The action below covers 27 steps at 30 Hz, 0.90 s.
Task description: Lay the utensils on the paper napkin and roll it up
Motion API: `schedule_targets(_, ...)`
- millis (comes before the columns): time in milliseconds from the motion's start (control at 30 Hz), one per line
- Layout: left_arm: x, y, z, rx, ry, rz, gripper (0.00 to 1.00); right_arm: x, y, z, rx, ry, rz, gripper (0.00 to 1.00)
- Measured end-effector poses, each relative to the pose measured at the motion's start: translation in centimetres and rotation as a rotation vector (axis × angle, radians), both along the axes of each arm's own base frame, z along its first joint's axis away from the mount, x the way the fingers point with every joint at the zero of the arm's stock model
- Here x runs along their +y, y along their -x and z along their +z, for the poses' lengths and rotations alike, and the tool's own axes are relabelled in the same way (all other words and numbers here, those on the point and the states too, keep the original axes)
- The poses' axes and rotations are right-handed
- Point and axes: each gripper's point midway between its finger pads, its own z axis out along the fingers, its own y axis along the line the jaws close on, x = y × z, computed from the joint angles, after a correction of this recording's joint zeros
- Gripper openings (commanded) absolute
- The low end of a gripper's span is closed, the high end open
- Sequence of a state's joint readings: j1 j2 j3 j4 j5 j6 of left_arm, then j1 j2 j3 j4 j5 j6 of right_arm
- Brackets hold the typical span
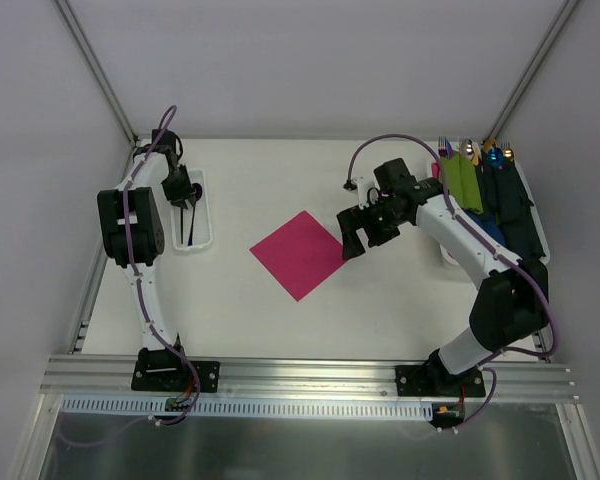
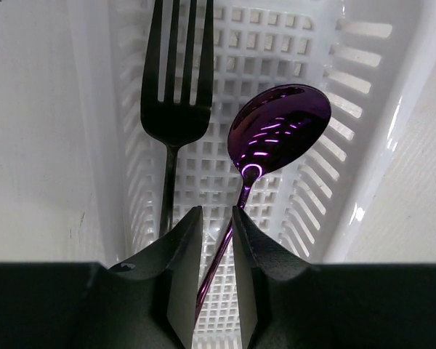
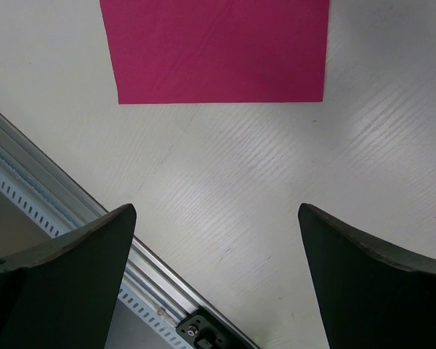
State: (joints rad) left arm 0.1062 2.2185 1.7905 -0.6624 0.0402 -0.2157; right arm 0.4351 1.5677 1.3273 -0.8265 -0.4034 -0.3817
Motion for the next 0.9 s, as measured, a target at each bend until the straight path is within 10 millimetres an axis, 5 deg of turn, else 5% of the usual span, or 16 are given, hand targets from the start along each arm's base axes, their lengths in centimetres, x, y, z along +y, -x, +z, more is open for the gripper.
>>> schedule_targets(900, -1.5, -0.3, 0.1, -0.022, 0.075, -0.047, 0.22, 0.1, 0.1, -0.1, 0.008, -0.005, 0.000, 0.99)
